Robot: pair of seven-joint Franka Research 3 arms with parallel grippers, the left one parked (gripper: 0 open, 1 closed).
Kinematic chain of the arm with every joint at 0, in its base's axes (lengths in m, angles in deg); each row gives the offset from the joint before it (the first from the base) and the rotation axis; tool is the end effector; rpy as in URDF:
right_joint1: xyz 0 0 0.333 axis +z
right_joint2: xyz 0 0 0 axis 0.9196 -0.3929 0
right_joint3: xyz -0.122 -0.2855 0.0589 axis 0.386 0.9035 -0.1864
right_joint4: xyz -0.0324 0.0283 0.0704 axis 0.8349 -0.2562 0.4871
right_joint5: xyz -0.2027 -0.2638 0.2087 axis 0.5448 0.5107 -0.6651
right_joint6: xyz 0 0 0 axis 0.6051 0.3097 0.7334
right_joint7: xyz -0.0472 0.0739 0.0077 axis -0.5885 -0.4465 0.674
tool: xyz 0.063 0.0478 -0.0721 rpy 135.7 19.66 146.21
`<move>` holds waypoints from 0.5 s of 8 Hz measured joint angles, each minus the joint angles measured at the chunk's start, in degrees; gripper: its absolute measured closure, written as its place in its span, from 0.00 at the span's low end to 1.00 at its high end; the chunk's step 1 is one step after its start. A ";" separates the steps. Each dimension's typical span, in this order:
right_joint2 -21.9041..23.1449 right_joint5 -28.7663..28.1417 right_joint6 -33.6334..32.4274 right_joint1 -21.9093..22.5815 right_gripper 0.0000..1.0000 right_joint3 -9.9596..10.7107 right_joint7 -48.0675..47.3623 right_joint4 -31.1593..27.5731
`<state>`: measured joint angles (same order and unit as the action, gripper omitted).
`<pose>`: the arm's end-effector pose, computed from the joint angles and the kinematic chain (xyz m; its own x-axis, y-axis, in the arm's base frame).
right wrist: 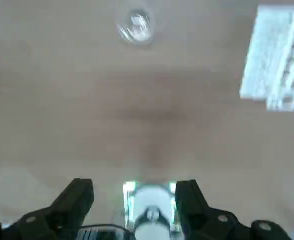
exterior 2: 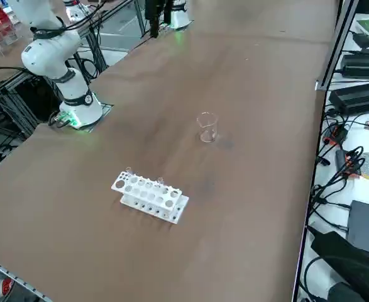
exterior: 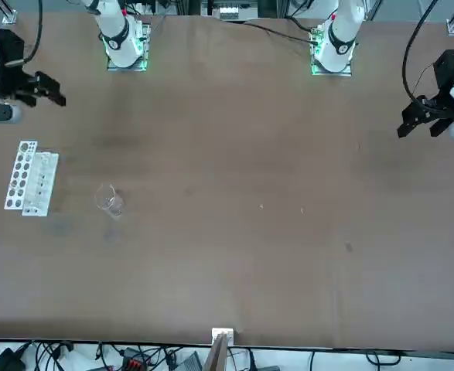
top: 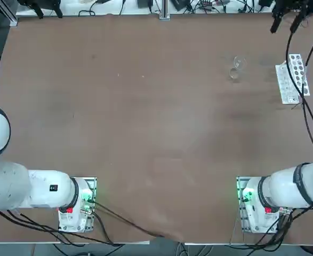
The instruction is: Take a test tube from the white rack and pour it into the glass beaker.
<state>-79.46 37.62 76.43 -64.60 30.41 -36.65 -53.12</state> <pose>0.5173 0.0161 0.5977 0.9472 -0.0169 -0.3202 -0.0176 -0.9998 0.0008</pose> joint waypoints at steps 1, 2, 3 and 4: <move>-0.34 1.12 -2.84 -1.07 0.00 0.42 -3.66 -0.04; -0.86 3.07 -4.08 -1.70 0.00 0.64 -10.15 -0.27; -1.83 5.88 -4.23 -1.65 0.00 0.55 -17.60 -0.88; -2.99 9.91 -4.04 -1.47 0.00 0.33 -23.10 -2.01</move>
<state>-82.45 47.54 72.38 -66.07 30.74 -59.75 -55.13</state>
